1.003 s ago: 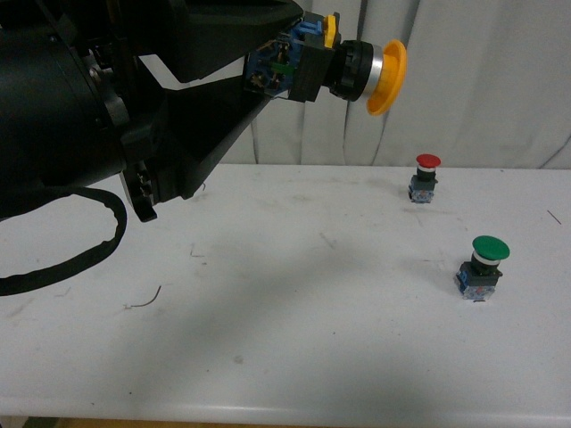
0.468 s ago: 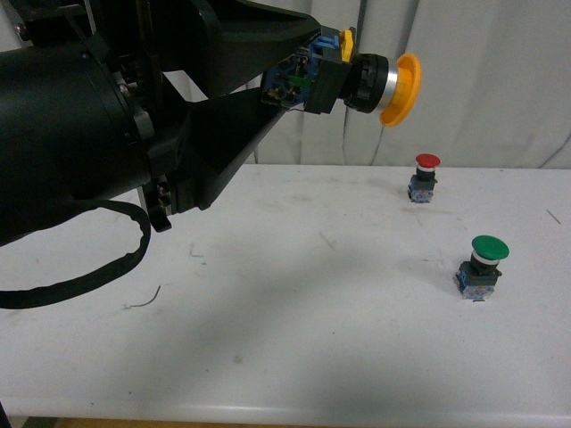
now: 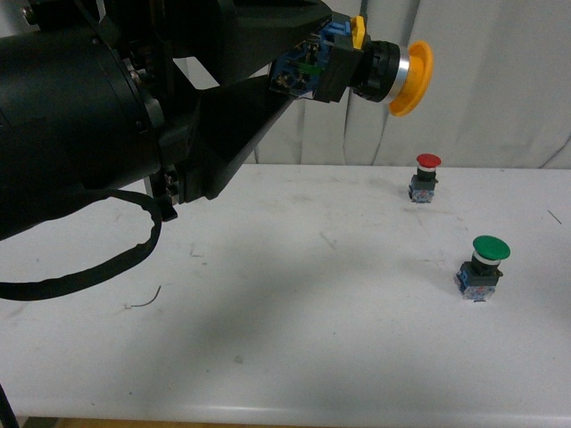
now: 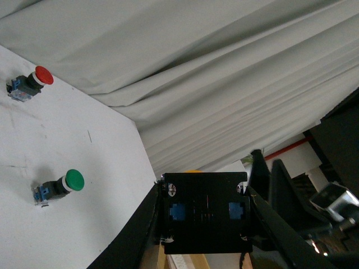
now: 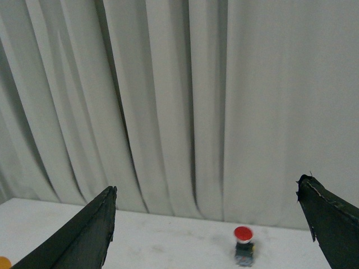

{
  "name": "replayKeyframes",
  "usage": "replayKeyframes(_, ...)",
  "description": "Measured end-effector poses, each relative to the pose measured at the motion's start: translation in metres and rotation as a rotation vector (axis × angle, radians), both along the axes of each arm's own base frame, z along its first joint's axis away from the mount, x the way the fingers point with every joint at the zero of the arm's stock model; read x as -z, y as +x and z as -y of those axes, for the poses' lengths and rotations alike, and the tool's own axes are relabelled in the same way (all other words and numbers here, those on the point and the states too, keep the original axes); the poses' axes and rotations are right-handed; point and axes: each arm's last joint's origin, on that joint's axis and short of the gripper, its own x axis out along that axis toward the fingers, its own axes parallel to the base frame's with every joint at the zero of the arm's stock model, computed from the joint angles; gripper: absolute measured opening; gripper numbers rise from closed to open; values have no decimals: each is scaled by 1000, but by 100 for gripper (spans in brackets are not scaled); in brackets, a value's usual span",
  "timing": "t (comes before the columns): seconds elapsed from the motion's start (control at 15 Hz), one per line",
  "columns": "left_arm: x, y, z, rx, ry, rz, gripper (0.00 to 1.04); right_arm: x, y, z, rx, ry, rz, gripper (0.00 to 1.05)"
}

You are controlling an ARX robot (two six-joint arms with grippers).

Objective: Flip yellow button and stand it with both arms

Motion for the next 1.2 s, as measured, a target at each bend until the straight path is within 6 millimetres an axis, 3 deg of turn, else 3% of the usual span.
replayKeyframes(0.13,-1,1,0,-3,-1,5,36,0,20,-11,-103,111,-40,98)
replayKeyframes(0.27,-2,1,0,-7,1,9,36,-5,17,-25,-339,257,-57,98)
replayKeyframes(0.33,-2,1,1,-6,2,12,36,9,17,-31,-461,342,-183,98)
replayKeyframes(0.47,-2,0,3,-4,8,21,36,58,19,-48,-597,634,-589,98)
replayKeyframes(0.6,-2,0,3,-4,11,18,36,61,22,-54,-609,869,-711,98)
replayKeyframes(0.8,-1,0,5,-3,16,17,36,68,34,-59,-581,1087,-816,98)
replayKeyframes(1.0,-1,-1,6,-3,20,10,36,63,44,-75,-617,1135,-832,98)
replayKeyframes(1.2,0,-1,7,-2,21,8,36,63,41,-86,-649,1134,-859,98)
